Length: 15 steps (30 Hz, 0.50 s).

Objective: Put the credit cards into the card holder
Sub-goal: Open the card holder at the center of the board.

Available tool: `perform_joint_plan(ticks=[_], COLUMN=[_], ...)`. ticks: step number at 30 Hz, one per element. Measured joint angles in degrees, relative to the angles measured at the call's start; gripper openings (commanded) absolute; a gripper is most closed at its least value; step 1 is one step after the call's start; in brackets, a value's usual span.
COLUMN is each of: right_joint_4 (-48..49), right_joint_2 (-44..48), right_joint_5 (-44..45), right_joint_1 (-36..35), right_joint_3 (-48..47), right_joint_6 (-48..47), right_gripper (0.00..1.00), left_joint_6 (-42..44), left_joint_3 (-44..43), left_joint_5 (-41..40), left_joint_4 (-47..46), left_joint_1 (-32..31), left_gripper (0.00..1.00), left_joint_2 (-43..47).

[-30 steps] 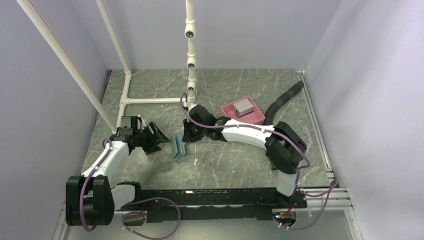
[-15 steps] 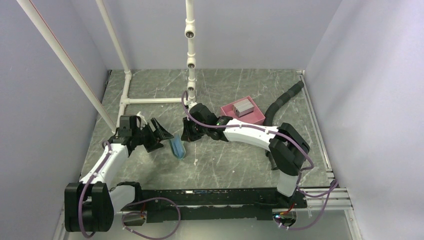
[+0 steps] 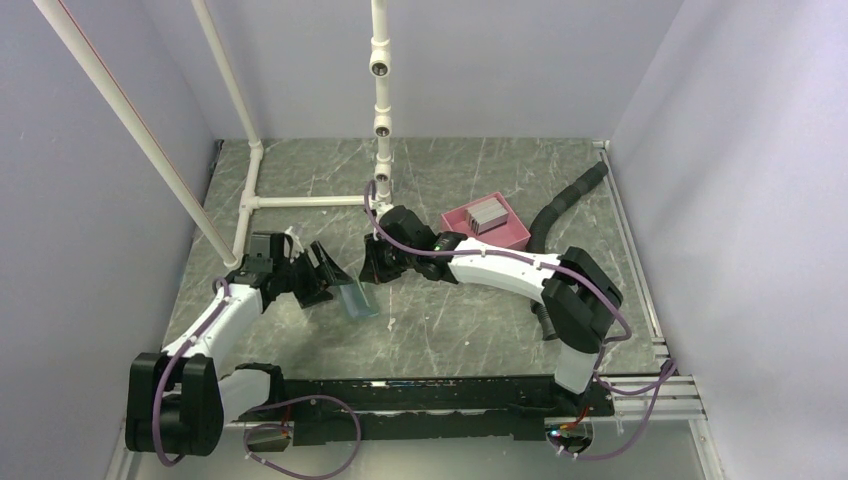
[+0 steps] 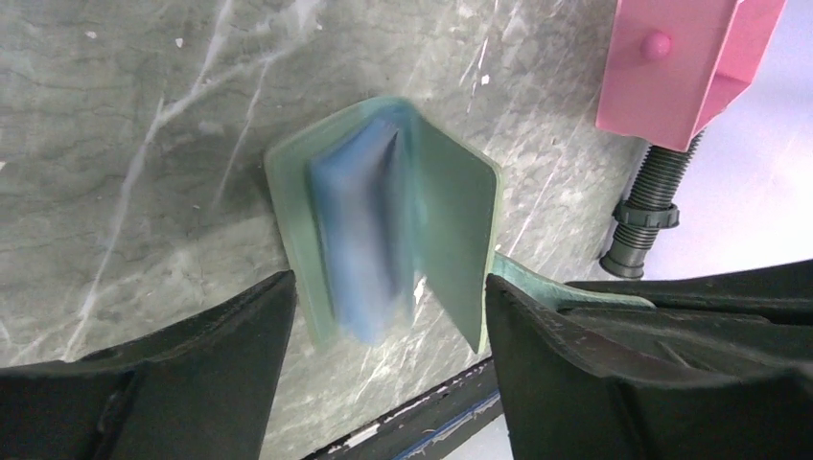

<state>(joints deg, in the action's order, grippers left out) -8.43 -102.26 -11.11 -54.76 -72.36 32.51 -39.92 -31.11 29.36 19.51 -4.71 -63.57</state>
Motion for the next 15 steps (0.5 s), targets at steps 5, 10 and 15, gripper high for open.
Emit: perform_joint_plan(ticks=[5, 10, 15], right_joint_4=[0.6, 0.9, 1.2], right_joint_2=[0.3, 0.3, 0.4], right_joint_5=[0.0, 0.0, 0.7], right_joint_1=[0.0, 0.0, 0.0], right_joint_3=[0.0, 0.2, 1.4], right_joint_6=[0.1, 0.1, 0.4], right_gripper=[0.0, 0.0, 0.0], left_joint_6=[0.0, 0.0, 0.0], left_joint_3=[0.0, 0.1, 0.3], left_joint_5=[-1.2, -1.8, -2.4], left_joint_4=[-0.2, -0.4, -0.3], left_joint_1=[0.0, 0.0, 0.0], left_gripper=[0.67, 0.66, 0.67], left_joint_2=[-0.6, -1.0, -0.9])
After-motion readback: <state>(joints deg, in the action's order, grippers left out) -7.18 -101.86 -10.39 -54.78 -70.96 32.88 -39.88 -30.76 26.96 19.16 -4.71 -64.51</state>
